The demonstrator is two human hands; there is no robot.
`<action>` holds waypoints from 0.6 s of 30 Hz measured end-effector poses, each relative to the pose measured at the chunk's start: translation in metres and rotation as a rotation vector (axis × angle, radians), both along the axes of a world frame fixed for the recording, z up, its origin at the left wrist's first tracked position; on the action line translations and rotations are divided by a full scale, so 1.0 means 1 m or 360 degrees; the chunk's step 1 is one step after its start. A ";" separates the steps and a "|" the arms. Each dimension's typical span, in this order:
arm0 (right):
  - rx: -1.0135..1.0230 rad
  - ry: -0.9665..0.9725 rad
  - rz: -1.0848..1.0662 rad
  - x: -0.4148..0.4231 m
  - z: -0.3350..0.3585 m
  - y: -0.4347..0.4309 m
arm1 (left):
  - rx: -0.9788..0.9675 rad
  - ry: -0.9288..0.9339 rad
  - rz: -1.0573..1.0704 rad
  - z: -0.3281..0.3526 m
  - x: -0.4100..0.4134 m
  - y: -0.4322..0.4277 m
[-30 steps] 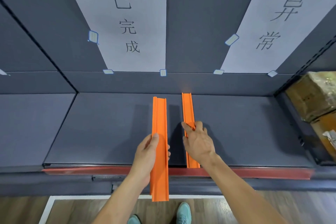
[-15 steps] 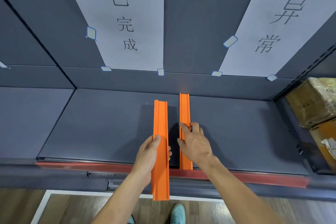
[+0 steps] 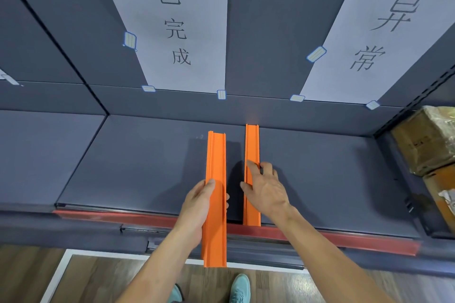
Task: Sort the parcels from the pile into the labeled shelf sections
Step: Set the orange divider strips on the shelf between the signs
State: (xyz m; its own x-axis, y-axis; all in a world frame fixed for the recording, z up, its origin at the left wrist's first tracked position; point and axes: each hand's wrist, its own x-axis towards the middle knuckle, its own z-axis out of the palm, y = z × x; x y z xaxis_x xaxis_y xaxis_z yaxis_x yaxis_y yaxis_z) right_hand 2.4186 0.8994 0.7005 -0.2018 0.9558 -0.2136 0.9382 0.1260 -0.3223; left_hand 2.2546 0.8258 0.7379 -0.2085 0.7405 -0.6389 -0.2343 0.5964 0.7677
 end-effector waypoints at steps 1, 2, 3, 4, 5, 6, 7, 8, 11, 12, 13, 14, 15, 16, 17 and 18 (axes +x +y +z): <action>-0.0004 0.0006 0.0000 0.001 0.003 0.000 | 0.0010 0.0007 -0.0004 0.000 0.000 0.000; -0.0004 0.0008 0.0007 0.002 0.006 0.000 | 0.0016 0.0010 -0.0002 0.000 -0.001 0.000; 0.0003 0.0006 0.0021 0.002 0.009 -0.001 | 0.0018 0.0009 0.0008 0.000 -0.001 0.000; 0.0014 0.0002 0.0043 0.003 0.012 -0.001 | 0.0019 0.0004 0.0023 0.000 -0.002 0.000; 0.0028 0.0000 0.0070 0.004 0.016 -0.002 | 0.0020 -0.0005 0.0044 0.000 -0.003 0.000; 0.0045 -0.0003 0.0103 0.006 0.019 -0.003 | 0.0023 -0.0014 0.0064 -0.001 -0.005 0.000; 0.0063 -0.0008 0.0138 0.007 0.022 -0.005 | 0.0034 -0.0017 0.0078 0.000 -0.007 0.000; 0.0078 -0.0018 0.0176 0.008 0.025 -0.007 | 0.0052 -0.0006 0.0083 0.000 -0.010 -0.001; 0.0116 -0.0076 0.0276 0.009 0.032 -0.011 | 0.0110 0.0058 0.0097 0.001 -0.019 -0.007; 0.0128 -0.0094 0.0301 0.007 0.034 -0.013 | 0.0122 0.0071 0.0109 0.001 -0.022 -0.009; 0.0138 -0.0099 0.0322 0.005 0.036 -0.014 | 0.0128 0.0074 0.0125 0.002 -0.025 -0.012; 0.0141 -0.0090 0.0341 0.001 0.038 -0.015 | 0.0129 0.0072 0.0144 0.002 -0.029 -0.015; 0.0141 -0.0075 0.0360 -0.004 0.040 -0.016 | 0.0135 0.0069 0.0161 0.003 -0.032 -0.018; 0.0135 -0.0056 0.0379 -0.010 0.042 -0.017 | 0.0144 0.0067 0.0174 0.003 -0.036 -0.020; 0.0127 -0.0034 0.0395 -0.017 0.044 -0.018 | 0.0152 0.0061 0.0182 0.003 -0.040 -0.023; 0.0119 -0.0014 0.0412 -0.025 0.045 -0.020 | 0.0158 0.0053 0.0187 0.004 -0.045 -0.025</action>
